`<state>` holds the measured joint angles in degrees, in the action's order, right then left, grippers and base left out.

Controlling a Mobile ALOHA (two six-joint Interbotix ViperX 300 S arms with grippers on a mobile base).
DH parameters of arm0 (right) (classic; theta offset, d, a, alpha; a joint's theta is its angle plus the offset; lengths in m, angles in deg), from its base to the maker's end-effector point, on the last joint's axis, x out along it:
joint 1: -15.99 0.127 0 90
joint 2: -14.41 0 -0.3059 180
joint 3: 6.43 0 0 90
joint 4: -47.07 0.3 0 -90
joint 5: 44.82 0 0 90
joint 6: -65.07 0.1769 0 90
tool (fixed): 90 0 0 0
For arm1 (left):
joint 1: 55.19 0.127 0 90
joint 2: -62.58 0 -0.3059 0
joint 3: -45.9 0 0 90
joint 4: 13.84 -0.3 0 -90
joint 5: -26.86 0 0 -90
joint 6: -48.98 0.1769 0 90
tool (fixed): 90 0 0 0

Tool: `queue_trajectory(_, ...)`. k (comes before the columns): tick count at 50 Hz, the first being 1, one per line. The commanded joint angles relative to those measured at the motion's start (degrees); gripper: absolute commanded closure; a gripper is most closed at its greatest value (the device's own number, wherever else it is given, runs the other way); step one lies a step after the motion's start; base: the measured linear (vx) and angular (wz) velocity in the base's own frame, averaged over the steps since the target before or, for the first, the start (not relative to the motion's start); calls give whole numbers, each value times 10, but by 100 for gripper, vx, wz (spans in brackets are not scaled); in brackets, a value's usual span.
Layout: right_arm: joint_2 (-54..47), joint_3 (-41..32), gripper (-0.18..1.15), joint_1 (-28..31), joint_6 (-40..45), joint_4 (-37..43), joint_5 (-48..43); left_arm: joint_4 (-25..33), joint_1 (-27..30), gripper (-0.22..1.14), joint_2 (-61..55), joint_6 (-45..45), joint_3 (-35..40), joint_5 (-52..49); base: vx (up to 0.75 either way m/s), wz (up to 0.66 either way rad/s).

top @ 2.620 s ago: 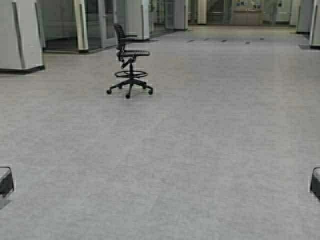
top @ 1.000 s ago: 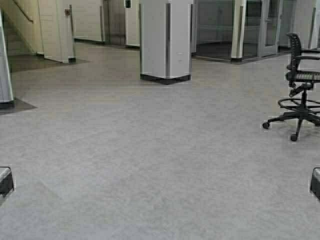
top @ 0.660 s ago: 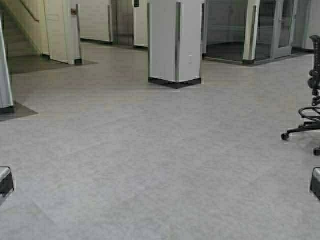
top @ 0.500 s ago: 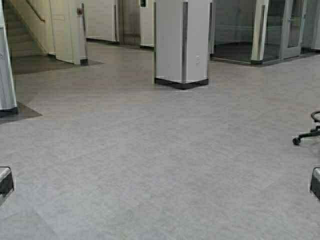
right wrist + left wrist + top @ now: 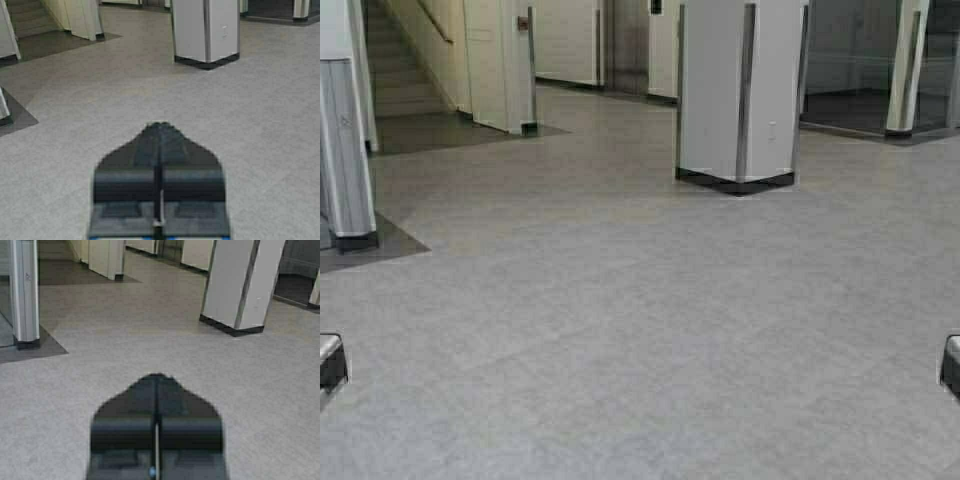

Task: Navigate to elevator, push the call button, then enter the elevator

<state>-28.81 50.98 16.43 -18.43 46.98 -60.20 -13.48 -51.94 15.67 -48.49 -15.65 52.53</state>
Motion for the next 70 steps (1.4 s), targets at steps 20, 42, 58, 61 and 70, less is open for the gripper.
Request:
queue_trajectory(20,-4,-6,92,1,5,-1,-3,0,1,90,-5,-1,4,4,79,1)
queue_trajectory(42,-5,-9,92,1,5,-1,-5,0,1,90,-18,0,12,5,77,13)
queue_trajectory(58,-1,-5,92,1,3,-1,-6,0,1,90,8,-2,1,5,77,-1)
queue_trajectory(61,-3,-4,92,0,3,-1,-6,0,1,90,4,-2,2,5,79,-3)
queue_trajectory(70,-2,-8,92,1,4,-1,-5,1,1,90,-1,-1,6,5,80,3)
